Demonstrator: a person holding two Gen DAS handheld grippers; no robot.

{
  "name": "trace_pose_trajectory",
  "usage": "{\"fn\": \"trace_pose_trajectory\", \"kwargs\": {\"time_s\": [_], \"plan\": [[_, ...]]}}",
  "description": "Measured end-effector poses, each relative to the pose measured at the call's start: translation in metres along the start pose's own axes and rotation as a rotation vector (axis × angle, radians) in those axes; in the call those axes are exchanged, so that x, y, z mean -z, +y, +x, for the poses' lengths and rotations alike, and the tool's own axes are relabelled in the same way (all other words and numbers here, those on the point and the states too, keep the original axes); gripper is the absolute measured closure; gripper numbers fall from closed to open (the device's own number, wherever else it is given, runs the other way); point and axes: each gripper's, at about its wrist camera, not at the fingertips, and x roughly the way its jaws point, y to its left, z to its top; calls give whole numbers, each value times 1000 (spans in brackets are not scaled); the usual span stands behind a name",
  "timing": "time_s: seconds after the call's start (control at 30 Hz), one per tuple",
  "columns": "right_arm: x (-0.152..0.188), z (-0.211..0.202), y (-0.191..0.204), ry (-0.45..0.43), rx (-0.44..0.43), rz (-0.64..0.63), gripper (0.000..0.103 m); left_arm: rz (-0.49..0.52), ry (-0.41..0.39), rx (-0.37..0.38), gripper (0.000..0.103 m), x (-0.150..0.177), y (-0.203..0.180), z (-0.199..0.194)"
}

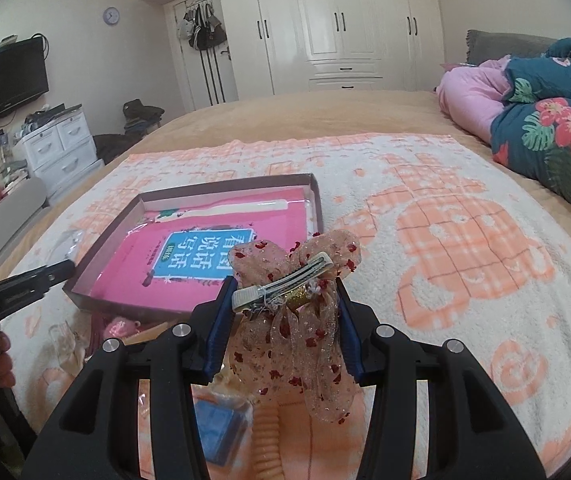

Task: Organize jewelry
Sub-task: 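Place the earring card in the box with left tool while right tool places the bow clip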

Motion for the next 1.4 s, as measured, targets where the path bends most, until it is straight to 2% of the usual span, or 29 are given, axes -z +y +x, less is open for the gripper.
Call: {"fn": "trace_pose_trajectory", "kwargs": {"time_s": [0.43,0.93,1.17,1.4], "plan": [[-19,34,14,30,-19,-77,57,26,42,-15,76,-16,-9,46],[-43,95,27,112,-33,-118,56,39,60,-28,74,-14,-5,59],[-37,100,25,131,-36,-99,44,30,41,-23,65,-13,-4,54],[-35,90,20,97,-34,-57,30,16,7,-28,57,-15,0,42]]}}
